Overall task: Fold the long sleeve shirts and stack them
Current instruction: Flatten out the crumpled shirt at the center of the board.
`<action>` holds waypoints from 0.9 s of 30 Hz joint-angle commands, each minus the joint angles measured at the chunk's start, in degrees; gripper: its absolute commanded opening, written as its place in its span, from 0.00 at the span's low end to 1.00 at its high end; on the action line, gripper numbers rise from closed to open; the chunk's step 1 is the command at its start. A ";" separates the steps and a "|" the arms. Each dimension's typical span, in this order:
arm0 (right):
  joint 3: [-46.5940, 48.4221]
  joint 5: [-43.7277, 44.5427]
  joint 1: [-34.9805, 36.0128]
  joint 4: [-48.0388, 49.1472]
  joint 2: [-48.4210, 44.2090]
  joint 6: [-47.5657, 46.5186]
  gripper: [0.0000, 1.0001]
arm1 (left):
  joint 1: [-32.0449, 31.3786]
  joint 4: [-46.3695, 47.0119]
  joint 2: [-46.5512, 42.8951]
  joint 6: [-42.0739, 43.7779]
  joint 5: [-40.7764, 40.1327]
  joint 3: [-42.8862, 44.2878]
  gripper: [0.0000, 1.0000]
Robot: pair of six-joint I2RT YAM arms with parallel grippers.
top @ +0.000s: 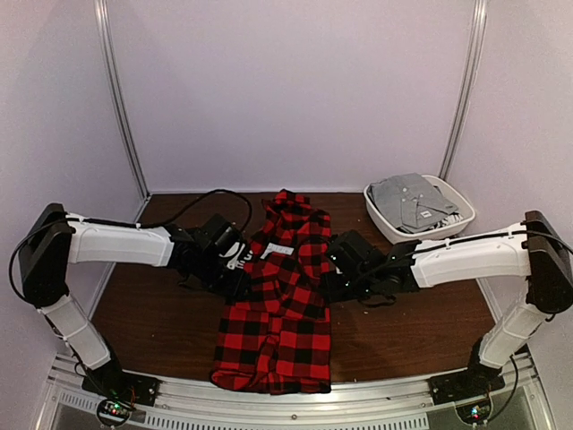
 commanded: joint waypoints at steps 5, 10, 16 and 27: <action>4.40 -1.00 -4.68 6.25 5.68 -3.72 0.54 | 4.24 7.47 4.43 -0.77 -1.47 2.78 0.58; 5.69 -1.10 -6.52 6.78 8.03 -4.57 0.54 | 7.01 8.79 8.12 -0.51 -2.32 5.94 0.58; 6.32 -2.05 -7.74 7.63 9.86 -4.62 0.56 | 8.05 9.89 11.52 -0.09 -0.03 8.41 0.58; 6.79 -3.79 -7.94 8.87 13.29 -3.92 0.56 | 8.05 10.14 13.05 -1.05 2.34 9.37 0.53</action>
